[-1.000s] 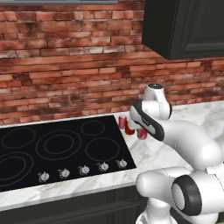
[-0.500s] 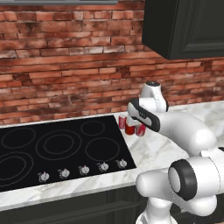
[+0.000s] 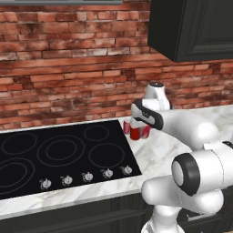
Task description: Four empty soda cans are scattered around the kitchen. Gather all the cans and cluster them next to the stove for recycling.
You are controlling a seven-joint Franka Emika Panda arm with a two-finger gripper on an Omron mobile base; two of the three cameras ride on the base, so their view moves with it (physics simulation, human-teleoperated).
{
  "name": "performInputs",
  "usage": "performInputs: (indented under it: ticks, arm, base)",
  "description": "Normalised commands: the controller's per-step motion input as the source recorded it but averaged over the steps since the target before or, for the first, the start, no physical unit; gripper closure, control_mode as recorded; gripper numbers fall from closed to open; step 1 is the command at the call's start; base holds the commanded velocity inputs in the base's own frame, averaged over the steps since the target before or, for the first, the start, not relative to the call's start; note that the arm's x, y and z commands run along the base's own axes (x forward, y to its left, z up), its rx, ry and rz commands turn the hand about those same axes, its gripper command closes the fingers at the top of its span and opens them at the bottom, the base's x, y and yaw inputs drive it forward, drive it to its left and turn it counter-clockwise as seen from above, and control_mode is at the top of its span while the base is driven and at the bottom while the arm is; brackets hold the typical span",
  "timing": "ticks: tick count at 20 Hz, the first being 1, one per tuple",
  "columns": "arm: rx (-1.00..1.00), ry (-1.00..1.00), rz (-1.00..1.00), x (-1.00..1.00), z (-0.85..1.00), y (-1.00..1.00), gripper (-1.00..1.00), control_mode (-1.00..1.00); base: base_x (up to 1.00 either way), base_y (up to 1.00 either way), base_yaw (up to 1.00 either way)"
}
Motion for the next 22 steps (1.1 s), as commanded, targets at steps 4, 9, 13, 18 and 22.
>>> performInputs:
  ticks: [4, 9, 13, 18, 22]
  arm:
    - [0.00, 0.00, 0.00, 0.24, 0.00, 0.00, 1.00, -1.00]
    - [0.00, 0.00, 0.00, 0.21, -0.01, 0.00, 1.00, -1.00]
    - [0.00, 0.01, 0.00, 0.19, -0.04, 0.00, 1.00, -1.00]
    - [0.00, 0.02, 0.00, 0.18, -0.10, 0.00, 1.00, -1.00]
    - [0.00, 0.02, 0.00, 0.11, -0.16, 0.00, 1.00, -1.00]
  base:
    - [0.00, 0.00, 0.00]
    - [0.00, 0.00, 0.00]
    - [0.00, 0.00, 0.00]
    - [0.00, 0.00, 0.00]
    - [0.00, 0.00, 0.00]
